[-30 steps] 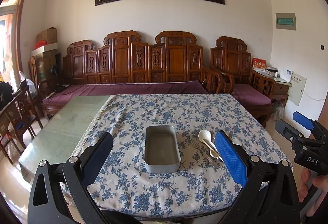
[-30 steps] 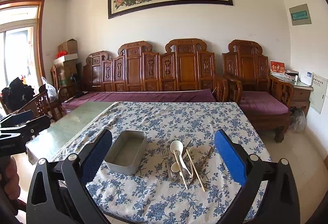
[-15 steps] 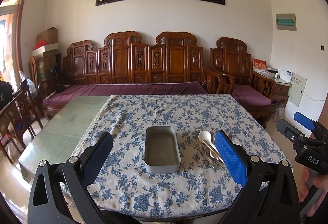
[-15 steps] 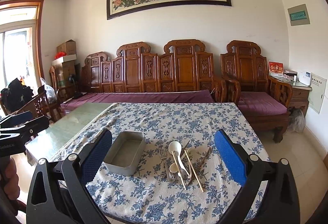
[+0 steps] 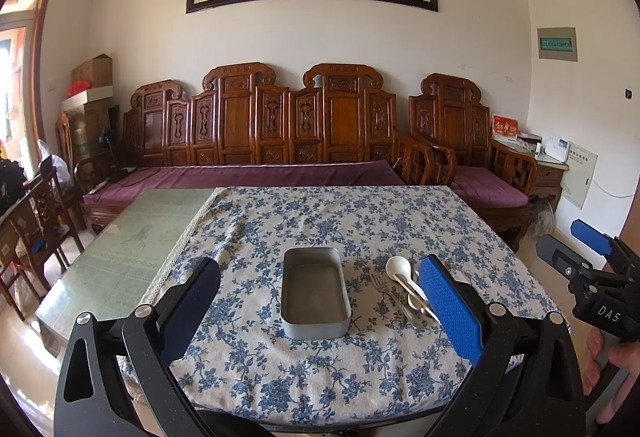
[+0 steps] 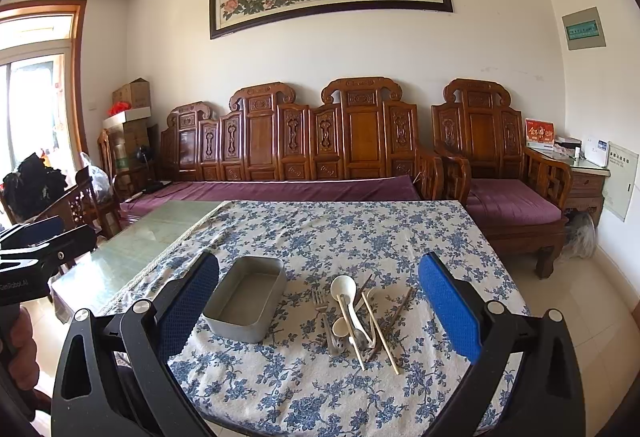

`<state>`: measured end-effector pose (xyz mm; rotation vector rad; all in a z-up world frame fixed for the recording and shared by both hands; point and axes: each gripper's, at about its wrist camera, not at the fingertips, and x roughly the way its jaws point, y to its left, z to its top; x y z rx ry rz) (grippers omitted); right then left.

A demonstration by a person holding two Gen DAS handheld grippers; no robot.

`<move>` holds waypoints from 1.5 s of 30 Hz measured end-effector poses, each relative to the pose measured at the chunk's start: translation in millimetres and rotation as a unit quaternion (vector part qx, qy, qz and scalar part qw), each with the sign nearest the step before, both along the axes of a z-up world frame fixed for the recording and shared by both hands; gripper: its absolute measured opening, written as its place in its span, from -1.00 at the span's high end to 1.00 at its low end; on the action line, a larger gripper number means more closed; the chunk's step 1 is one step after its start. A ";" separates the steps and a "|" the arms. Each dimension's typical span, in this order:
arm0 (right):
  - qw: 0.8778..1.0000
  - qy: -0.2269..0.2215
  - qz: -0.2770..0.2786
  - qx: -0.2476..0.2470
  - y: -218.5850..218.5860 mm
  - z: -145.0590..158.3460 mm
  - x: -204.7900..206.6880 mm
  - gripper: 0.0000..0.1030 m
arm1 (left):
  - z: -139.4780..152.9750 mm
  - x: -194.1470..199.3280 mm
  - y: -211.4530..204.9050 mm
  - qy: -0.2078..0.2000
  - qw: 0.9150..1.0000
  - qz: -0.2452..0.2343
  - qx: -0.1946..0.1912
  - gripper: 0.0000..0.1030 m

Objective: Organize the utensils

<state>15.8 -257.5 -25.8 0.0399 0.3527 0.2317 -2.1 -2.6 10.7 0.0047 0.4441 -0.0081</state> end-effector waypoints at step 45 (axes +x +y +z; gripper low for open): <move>1.000 0.029 0.003 -0.005 -5.2 -27.3 14.4 -0.95 | -27.2 15.0 -5.5 0.042 0.999 -0.010 0.005 -0.88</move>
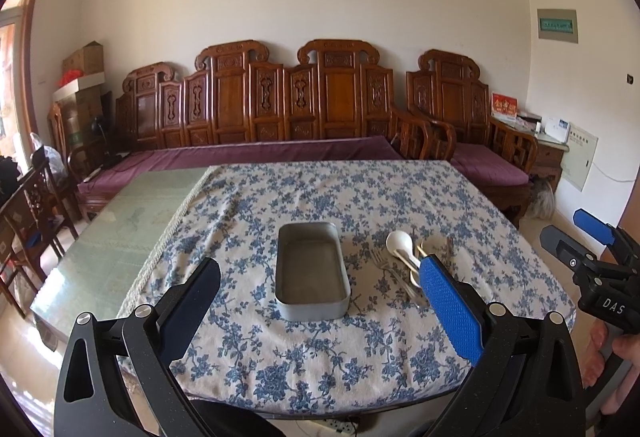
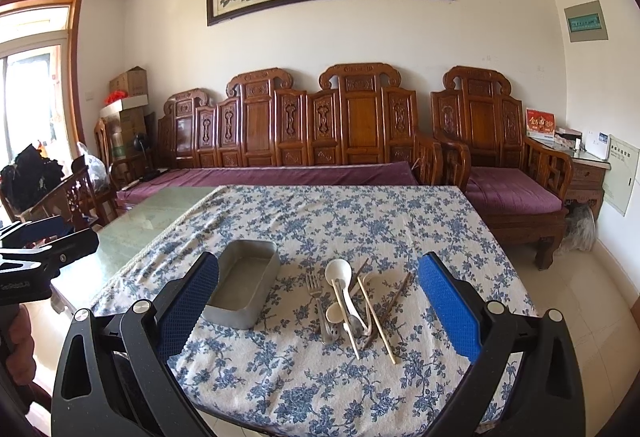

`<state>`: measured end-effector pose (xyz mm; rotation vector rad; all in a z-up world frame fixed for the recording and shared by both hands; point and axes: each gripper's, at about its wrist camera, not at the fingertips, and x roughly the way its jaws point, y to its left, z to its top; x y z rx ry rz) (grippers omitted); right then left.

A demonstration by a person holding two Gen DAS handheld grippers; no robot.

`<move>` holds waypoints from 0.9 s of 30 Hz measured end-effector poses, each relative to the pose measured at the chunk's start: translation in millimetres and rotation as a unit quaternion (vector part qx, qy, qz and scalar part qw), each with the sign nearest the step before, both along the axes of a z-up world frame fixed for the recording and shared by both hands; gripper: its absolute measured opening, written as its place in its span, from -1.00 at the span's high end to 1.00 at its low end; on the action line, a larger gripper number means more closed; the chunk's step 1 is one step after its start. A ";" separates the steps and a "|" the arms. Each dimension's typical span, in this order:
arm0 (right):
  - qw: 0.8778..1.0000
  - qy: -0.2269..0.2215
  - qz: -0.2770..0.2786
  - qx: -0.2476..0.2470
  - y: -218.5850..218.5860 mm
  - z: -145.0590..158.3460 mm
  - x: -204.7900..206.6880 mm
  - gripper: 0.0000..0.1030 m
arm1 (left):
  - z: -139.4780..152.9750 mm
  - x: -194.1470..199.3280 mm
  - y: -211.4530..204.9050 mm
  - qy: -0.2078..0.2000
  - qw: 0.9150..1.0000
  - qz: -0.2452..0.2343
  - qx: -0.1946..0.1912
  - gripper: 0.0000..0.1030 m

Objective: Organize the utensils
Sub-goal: 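Grasp the metal fork with the left tool while the right tool grasps a wooden chopstick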

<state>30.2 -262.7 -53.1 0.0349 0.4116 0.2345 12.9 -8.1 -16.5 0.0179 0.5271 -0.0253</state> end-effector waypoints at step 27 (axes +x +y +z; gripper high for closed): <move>0.984 0.170 0.046 -0.015 -31.1 -125.5 147.4 -0.08 | -89.1 95.8 -29.3 0.098 0.993 -0.060 0.002 -0.87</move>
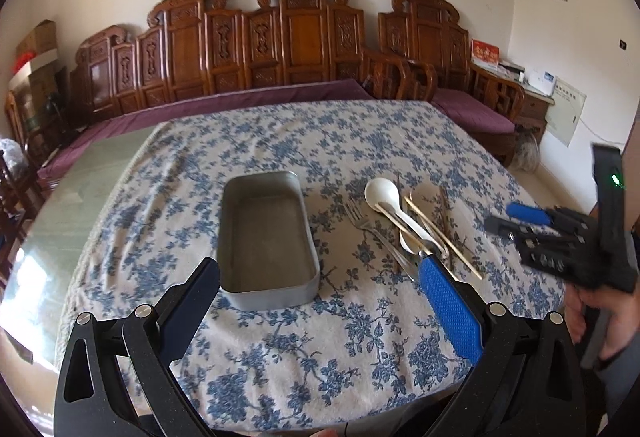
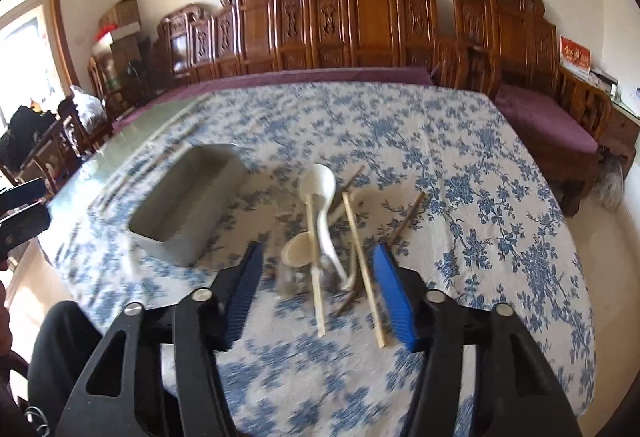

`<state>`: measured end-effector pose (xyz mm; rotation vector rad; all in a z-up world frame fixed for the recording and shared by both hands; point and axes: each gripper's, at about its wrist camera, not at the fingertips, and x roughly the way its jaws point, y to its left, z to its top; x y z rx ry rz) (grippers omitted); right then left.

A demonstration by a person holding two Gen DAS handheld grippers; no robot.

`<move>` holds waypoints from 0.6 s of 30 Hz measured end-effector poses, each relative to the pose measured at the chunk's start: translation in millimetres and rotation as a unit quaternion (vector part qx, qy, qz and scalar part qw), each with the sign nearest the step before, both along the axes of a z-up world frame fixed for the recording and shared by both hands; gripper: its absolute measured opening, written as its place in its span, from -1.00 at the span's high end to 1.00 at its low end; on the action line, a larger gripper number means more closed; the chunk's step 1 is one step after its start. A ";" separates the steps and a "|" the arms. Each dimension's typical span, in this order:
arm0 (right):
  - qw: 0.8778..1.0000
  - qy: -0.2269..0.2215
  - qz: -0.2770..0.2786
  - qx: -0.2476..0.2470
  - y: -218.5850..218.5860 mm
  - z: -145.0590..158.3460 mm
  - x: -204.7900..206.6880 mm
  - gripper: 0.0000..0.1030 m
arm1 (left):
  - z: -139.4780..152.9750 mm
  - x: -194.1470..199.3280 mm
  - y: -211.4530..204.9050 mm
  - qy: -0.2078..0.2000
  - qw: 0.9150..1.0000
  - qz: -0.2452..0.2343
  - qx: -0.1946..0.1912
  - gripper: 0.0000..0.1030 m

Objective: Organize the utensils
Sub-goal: 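Grasp the metal fork with the left tool while the right tool grasps a wooden chopstick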

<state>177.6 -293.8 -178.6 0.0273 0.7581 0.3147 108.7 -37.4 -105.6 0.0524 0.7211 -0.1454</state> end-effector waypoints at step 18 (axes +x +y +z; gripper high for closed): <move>0.993 0.090 0.072 -0.013 30.4 -90.5 44.7 0.51 | -44.9 61.8 -21.9 0.061 0.998 -0.025 -0.009 -0.62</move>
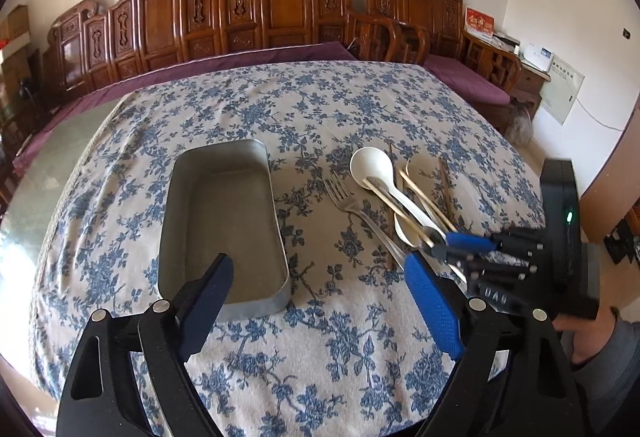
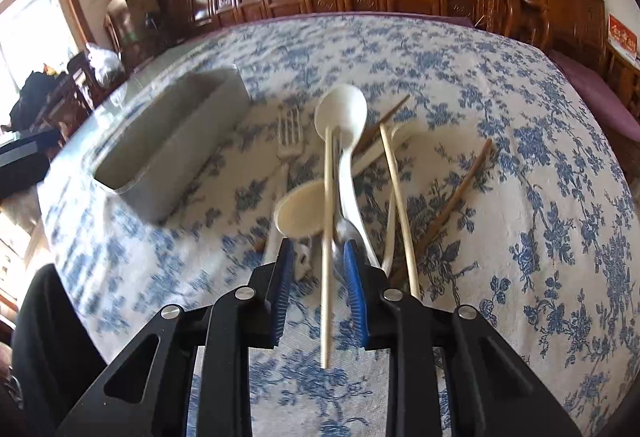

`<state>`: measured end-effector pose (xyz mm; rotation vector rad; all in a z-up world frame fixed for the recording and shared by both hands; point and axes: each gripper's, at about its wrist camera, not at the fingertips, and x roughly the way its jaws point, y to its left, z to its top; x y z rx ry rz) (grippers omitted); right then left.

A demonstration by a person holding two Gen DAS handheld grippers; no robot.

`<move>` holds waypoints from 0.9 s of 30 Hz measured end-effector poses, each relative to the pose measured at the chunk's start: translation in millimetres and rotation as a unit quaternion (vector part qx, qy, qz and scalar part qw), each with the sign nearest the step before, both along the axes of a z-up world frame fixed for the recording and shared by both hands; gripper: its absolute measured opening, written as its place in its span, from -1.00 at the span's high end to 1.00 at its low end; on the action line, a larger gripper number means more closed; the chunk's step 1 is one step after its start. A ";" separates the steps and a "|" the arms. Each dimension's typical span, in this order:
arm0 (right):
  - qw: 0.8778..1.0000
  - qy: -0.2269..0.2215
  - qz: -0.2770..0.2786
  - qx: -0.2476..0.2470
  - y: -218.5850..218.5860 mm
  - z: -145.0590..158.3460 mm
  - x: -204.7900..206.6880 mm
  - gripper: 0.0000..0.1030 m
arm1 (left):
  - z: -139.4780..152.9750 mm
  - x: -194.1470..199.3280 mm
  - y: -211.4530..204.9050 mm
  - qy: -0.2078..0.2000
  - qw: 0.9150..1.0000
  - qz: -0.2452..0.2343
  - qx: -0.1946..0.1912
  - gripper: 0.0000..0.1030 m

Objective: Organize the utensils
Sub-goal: 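Grasp the metal fork with the left tool while the right tool grasps a wooden chopstick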

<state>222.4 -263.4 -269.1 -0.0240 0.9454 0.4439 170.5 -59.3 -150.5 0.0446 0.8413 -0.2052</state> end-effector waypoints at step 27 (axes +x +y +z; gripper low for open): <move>0.994 -0.063 -0.074 0.045 -58.9 26.4 9.1 0.88 | -51.7 78.0 -48.4 0.080 0.997 -0.018 -0.011 -0.08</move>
